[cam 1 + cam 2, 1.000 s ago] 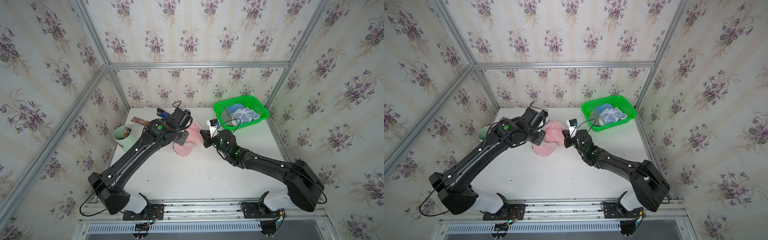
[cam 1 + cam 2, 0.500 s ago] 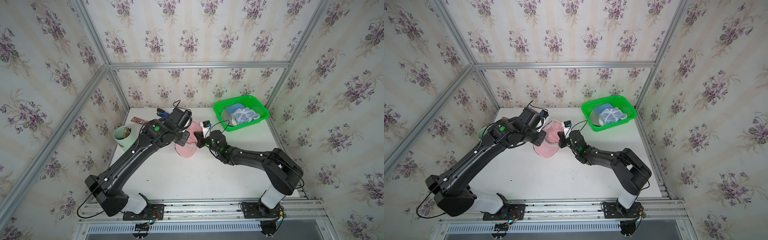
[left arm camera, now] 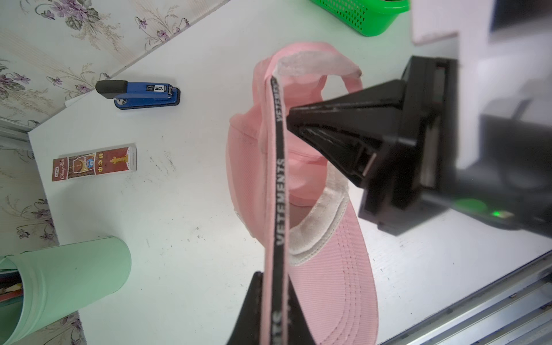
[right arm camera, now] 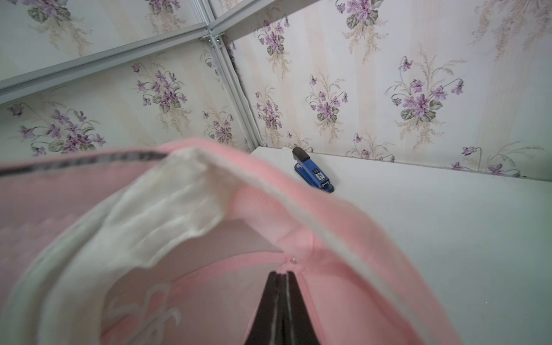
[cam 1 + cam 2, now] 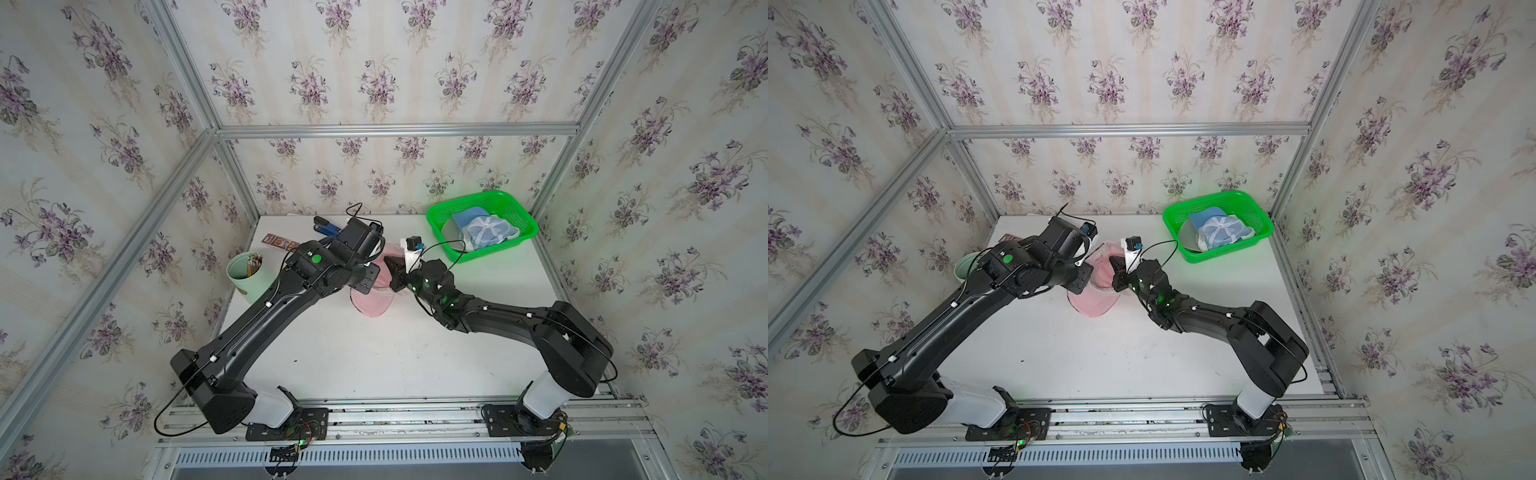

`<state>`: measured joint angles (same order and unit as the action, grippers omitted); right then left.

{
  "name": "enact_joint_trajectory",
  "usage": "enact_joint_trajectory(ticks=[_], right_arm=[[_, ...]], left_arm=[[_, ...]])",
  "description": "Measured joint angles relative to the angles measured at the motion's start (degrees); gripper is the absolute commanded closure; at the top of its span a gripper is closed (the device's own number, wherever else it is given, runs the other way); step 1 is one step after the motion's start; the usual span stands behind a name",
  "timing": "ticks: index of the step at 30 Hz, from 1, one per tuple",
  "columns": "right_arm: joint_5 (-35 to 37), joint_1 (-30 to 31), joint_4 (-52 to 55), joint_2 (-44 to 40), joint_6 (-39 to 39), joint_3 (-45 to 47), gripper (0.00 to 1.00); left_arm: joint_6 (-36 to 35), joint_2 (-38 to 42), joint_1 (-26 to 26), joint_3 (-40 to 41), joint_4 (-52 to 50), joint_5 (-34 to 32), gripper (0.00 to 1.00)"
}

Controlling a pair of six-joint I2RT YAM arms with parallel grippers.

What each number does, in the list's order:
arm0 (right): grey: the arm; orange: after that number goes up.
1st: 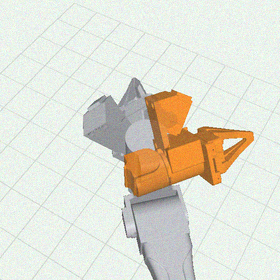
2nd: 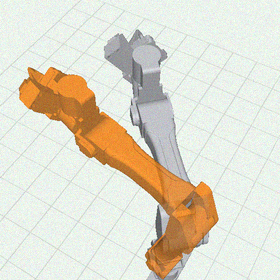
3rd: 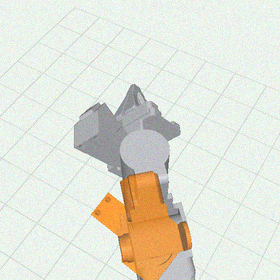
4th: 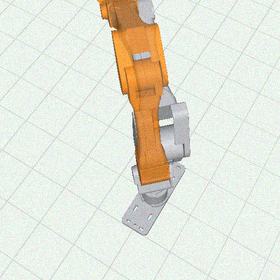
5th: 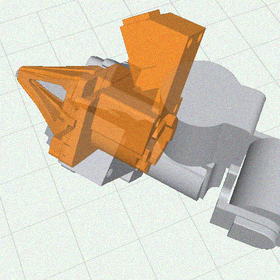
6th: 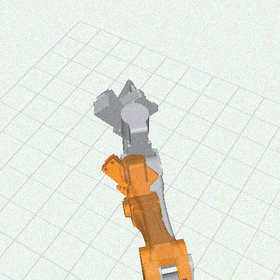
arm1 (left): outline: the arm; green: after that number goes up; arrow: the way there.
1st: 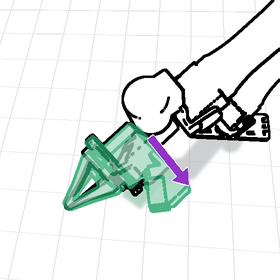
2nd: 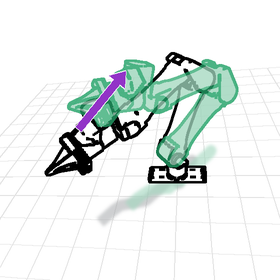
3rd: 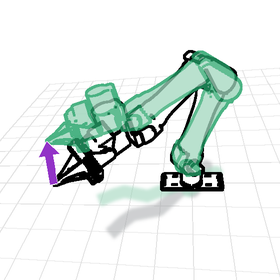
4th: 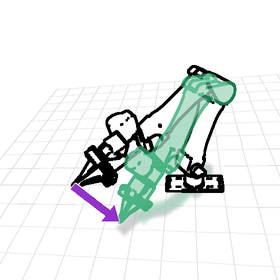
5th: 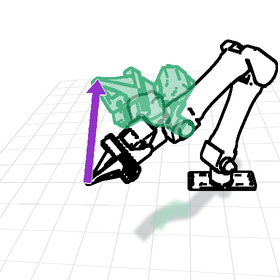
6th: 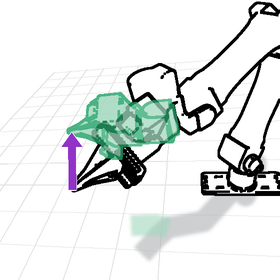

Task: Turn the baseball cap inside out
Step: Turn over the baseball cap, then place the baseball cap at the center of the board.

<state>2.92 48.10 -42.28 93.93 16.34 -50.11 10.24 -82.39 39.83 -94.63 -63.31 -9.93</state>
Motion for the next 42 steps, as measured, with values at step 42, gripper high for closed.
enact_joint_trajectory(ticks=[42], right_arm=[[-0.4, 1.0, 8.9, -14.0, 3.1, 6.9, 0.67]], left_arm=[[-5.2, -7.7, -3.3, -2.4, 2.8, -14.0, 0.95]])
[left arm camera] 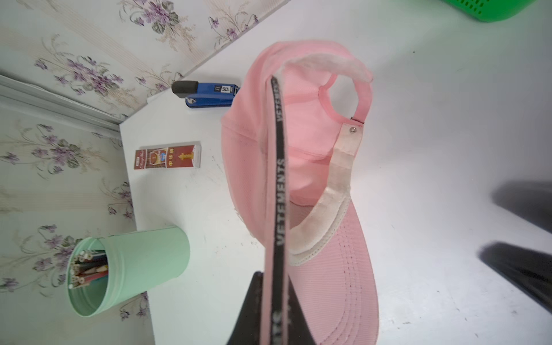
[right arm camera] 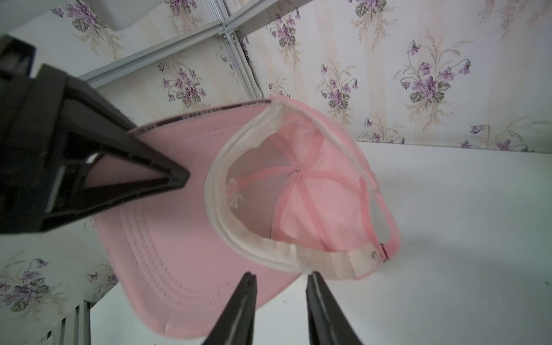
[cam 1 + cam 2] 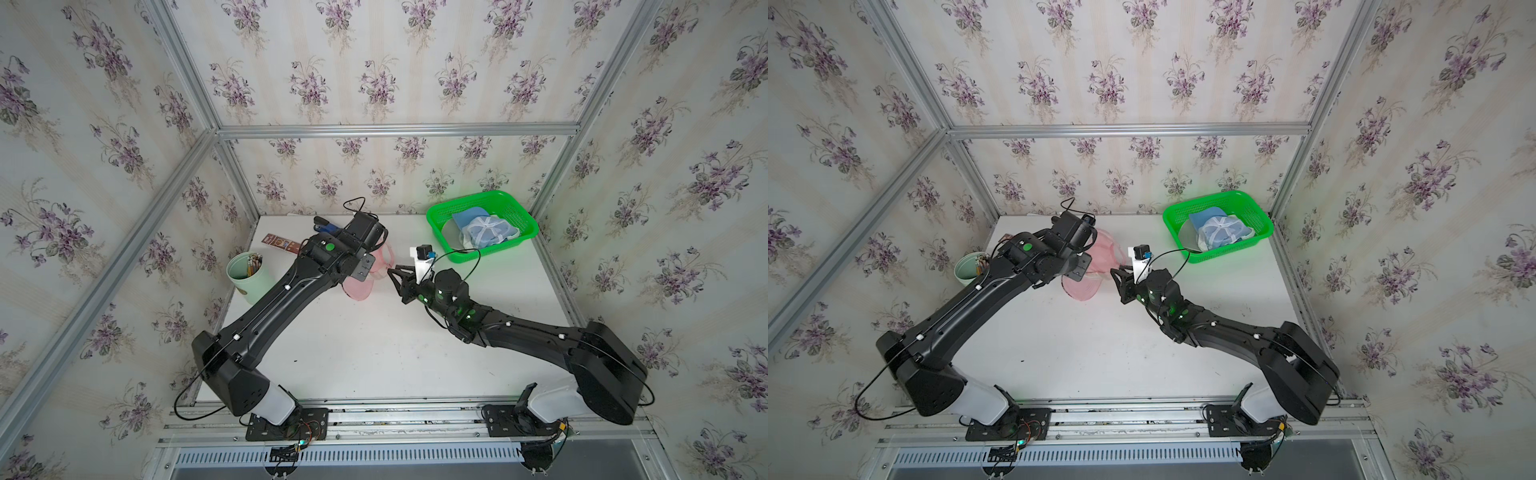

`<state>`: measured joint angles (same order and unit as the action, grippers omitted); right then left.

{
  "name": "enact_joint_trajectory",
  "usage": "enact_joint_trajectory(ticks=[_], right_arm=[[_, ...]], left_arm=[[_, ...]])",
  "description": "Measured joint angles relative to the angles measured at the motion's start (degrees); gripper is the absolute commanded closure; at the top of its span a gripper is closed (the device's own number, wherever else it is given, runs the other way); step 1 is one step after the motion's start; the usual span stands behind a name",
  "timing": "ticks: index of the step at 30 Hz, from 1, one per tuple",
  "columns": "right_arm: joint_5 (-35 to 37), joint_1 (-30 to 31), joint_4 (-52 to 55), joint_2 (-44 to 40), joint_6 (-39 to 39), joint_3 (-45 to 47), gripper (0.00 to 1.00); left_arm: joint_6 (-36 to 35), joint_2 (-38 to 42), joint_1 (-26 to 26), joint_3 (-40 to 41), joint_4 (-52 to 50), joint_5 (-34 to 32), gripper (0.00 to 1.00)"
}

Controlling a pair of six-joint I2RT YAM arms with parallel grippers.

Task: Turn the baseball cap inside out
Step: Place the baseball cap at the center of the board.

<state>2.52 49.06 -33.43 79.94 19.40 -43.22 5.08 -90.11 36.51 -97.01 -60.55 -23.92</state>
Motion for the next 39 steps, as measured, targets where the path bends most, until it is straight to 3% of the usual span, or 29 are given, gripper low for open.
enact_joint_trajectory(ticks=[5, 10, 14, 18, 21, 28, 39], right_arm=[[3.5, 0.0, 6.4, -8.6, -0.3, 2.6, 0.68], [7.6, -2.0, 11.4, -13.4, 0.8, 3.8, 0.69], [9.3, -3.1, 14.3, -14.9, 2.7, 4.3, 0.69], [9.4, -3.4, 16.2, -16.5, 3.8, 5.5, 0.69], [9.8, -3.9, 17.9, -17.8, 4.7, 6.2, 0.69], [9.6, -5.3, 20.4, -19.9, 5.1, 7.4, 0.70], [7.8, -6.4, 21.4, -19.8, 5.9, 7.7, 0.70]], left_arm=[[-9.6, -7.1, 2.1, -4.5, 1.7, -11.5, 0.97], [-24.0, -14.4, 3.4, -4.6, 12.0, -23.6, 0.98], [-48.8, -19.0, 3.7, 1.8, 38.8, -32.6, 0.97], [-76.3, -27.3, 3.6, 3.7, 72.1, -34.8, 0.98], [-87.8, -32.5, 3.2, 1.6, 86.7, -34.8, 0.98], [-104.0, -41.2, 2.3, -2.6, 107.5, -34.3, 0.98], [-107.5, -46.6, 0.5, 1.6, 116.6, -32.8, 0.97]])
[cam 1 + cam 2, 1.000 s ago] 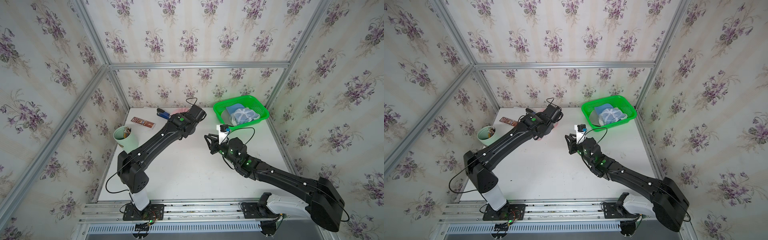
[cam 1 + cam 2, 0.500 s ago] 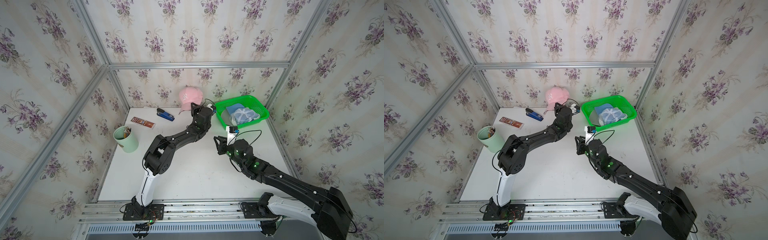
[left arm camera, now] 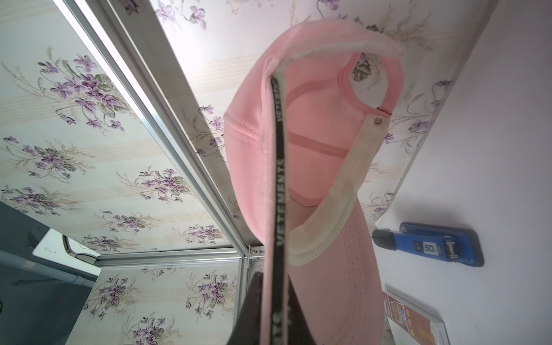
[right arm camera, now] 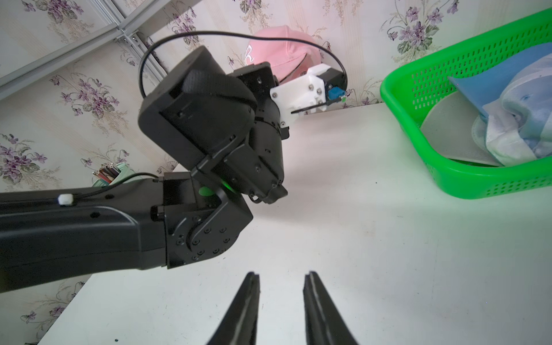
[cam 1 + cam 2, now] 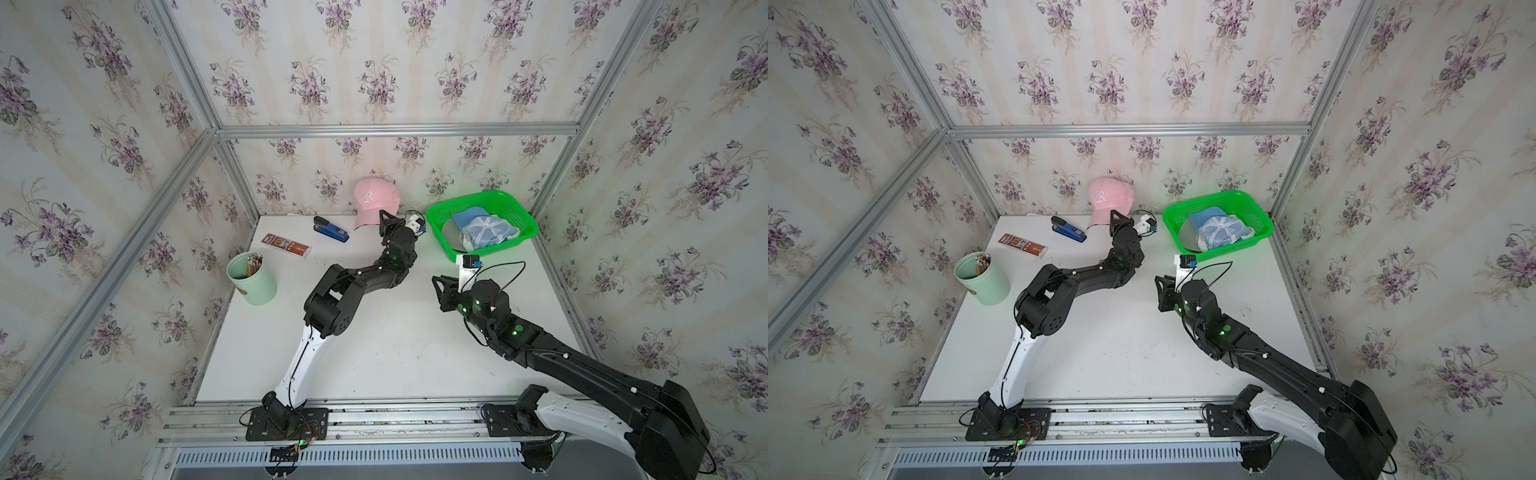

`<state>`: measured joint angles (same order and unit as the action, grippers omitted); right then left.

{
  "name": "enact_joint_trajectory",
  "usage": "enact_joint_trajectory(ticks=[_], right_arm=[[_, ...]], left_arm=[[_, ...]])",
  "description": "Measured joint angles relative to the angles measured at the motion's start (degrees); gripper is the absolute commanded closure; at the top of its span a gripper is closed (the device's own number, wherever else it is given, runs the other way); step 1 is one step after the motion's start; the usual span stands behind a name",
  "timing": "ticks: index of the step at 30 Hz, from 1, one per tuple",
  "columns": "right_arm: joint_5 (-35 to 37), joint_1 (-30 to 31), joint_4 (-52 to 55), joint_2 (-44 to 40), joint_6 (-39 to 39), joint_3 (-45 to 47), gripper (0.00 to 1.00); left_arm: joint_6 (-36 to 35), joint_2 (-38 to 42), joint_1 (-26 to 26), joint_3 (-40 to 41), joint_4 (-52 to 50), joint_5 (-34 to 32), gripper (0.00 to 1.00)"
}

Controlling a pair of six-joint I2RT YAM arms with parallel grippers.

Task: Turn the baseball cap inside out
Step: Place the baseball cap at the center of the board.

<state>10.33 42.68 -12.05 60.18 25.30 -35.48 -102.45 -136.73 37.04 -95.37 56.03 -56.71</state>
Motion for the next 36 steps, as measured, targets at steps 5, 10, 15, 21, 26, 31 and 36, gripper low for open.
enact_joint_trajectory(ticks=[5, 10, 15, 21, 26, 31, 36], right_arm=[[-1.5, 0.0, 0.0, 0.9, 0.1, -0.4, 0.70], [-2.4, 0.0, 0.0, 1.7, 0.2, -0.7, 0.70], [-3.3, 0.0, 0.2, 1.8, 0.3, -1.3, 0.70], [-3.5, 0.0, 0.3, 2.4, 0.3, -2.2, 0.71], [-4.1, 0.0, 0.3, 3.4, 0.5, -2.4, 0.71], [-5.0, 0.0, 0.1, 4.0, 0.7, -2.6, 0.71], [-5.1, 0.0, -0.1, 4.2, 0.7, -3.3, 0.71]], left_arm=[[0.0, -1.4, 0.0, 4.0, 3.0, -0.1, 0.96], [0.0, -2.5, 0.1, 7.0, 7.0, -0.3, 0.95], [0.1, -3.6, 0.8, 9.9, 10.3, -1.8, 0.95], [-0.2, -3.5, 2.9, 13.9, 15.6, -3.6, 0.93], [-0.2, -3.9, 4.0, 16.6, 18.9, -5.9, 0.85], [-1.1, -5.2, 5.1, 18.6, 21.3, -7.9, 0.60], [-0.4, -5.1, 6.4, 19.8, 22.5, -9.6, 0.30]])
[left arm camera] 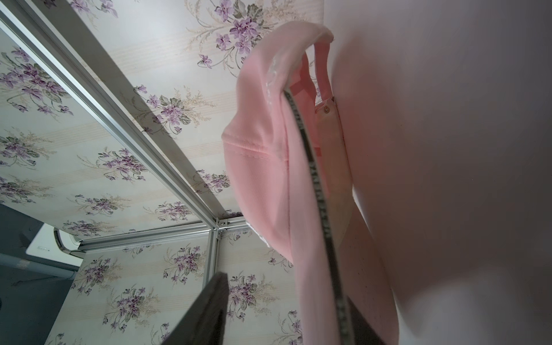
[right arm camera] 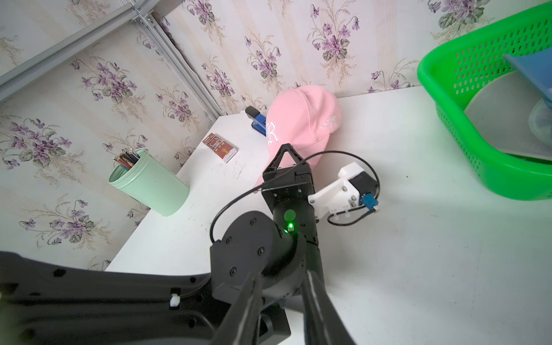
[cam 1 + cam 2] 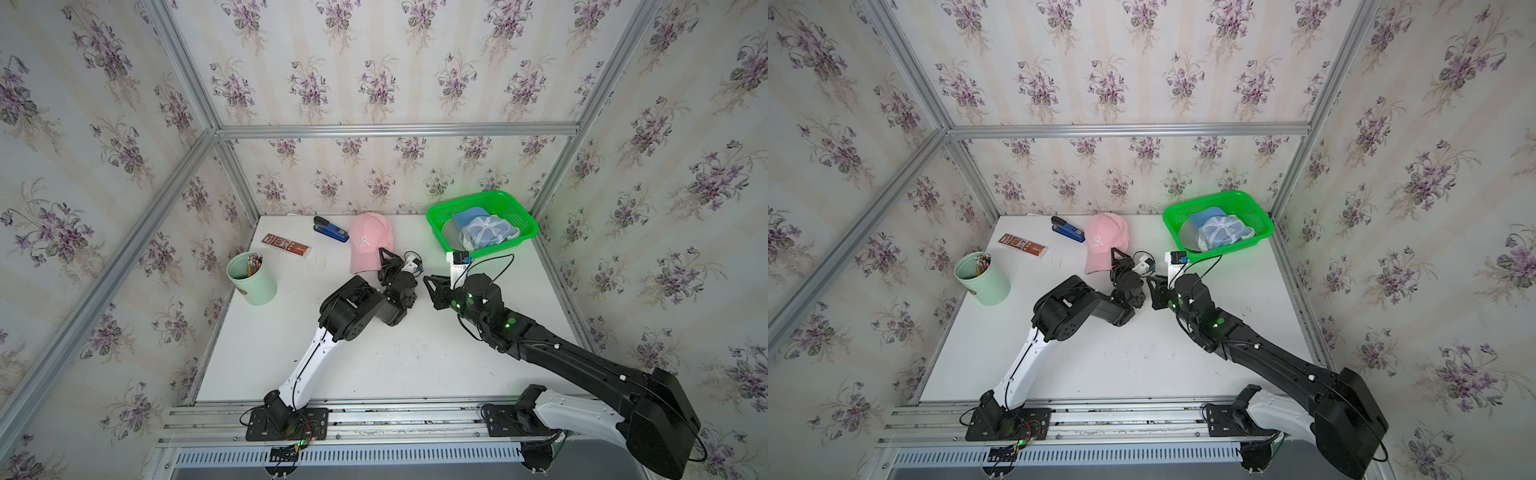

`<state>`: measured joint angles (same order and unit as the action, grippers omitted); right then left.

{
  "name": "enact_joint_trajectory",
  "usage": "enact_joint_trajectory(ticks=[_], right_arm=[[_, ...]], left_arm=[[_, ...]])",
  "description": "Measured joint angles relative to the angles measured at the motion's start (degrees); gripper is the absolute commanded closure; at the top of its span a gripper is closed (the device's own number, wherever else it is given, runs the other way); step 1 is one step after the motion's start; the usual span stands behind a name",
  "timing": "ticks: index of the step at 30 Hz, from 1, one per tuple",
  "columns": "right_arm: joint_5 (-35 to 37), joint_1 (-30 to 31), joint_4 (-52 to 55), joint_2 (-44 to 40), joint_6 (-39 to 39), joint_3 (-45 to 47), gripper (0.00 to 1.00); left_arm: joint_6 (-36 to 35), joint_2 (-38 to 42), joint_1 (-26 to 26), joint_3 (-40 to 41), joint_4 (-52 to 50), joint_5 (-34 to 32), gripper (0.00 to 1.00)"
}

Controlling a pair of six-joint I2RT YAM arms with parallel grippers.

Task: Turn the baseball cap inside out
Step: Place the baseball cap at the center of the board.

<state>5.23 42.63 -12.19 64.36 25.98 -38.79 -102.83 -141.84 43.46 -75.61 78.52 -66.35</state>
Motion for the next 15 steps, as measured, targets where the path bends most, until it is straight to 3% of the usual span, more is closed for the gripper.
enact_joint_trajectory(ticks=[6, 9, 12, 15], right_arm=[[-0.3, 0.0, -0.1, 0.3, 0.0, -0.9, 0.71], [-0.6, 0.0, -0.3, 0.4, 0.0, -1.1, 0.71], [-0.8, 0.0, -0.3, 0.6, 0.0, -1.3, 0.71], [-1.2, 0.0, -0.1, 0.5, 0.0, -1.9, 0.72]], left_arm=[[1.5, 2.5, 1.5, 2.6, 0.2, -1.0, 0.02], [4.5, 4.6, 2.4, 4.7, -2.3, -1.1, 0.01], [14.4, 9.3, 3.9, 7.5, -14.3, -1.0, 0.01], [31.5, 14.7, 5.0, 7.1, -35.5, 1.2, 0.01]])
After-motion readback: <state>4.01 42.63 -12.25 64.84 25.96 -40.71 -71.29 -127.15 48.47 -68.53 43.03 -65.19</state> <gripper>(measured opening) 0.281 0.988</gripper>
